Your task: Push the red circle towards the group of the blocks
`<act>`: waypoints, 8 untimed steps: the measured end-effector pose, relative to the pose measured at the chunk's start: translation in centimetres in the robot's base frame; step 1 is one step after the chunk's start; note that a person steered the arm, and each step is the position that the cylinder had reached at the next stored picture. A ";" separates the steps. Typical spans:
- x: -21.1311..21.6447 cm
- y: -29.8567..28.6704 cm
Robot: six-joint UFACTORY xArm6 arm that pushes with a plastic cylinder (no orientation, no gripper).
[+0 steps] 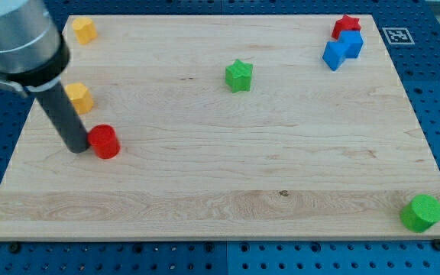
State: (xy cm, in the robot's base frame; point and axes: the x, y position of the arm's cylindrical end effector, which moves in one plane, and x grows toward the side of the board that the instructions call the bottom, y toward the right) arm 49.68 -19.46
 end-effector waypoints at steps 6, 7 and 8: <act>0.1 20.7; -0.2 23.5; -0.7 26.0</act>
State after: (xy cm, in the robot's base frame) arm 48.99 6.53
